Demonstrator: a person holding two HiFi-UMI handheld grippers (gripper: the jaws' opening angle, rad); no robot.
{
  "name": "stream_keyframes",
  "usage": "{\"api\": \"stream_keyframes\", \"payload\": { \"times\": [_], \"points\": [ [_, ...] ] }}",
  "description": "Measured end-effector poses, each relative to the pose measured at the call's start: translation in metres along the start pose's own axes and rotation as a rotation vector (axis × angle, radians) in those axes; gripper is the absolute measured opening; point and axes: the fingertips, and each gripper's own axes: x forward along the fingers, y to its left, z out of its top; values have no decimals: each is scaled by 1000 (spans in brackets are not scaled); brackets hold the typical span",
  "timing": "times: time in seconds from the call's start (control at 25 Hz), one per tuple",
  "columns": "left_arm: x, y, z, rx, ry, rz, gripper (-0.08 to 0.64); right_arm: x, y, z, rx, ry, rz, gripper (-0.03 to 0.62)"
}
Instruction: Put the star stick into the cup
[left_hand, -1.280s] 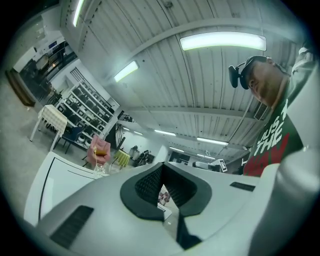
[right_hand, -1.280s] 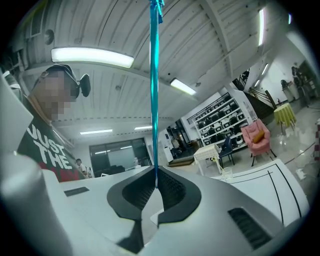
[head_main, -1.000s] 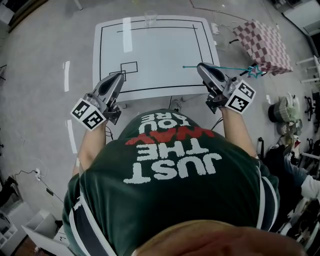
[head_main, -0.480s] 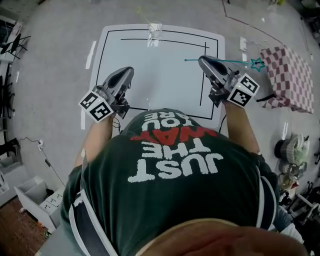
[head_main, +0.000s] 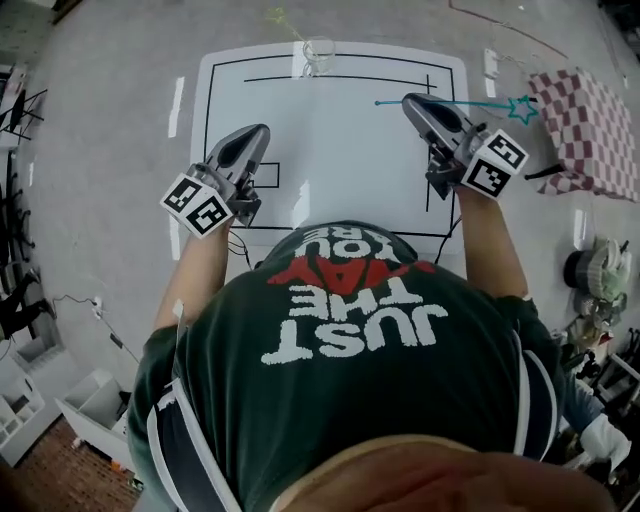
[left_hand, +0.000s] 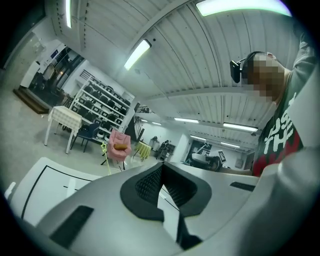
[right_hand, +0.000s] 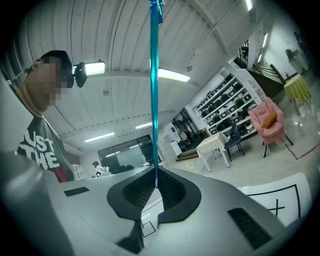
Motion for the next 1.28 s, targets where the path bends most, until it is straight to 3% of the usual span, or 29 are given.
{"api": "stream_keyframes", "payload": {
  "times": [0.28,0.52,0.92,1.28],
  "points": [
    [20,71,12,18,-21,-61,8,55,-18,1,-40,59,-73,43],
    [55,110,10,19,-33,-87,8,102,-67,4,-60,135,-93,43],
    [121,168,-34,6,21,-68,8,156,-161,-31,-45,261,-102,43],
    [162,204,-67,-1,38,-95,8,196,-195,-72,-57,327,-62,43]
  ]
}}
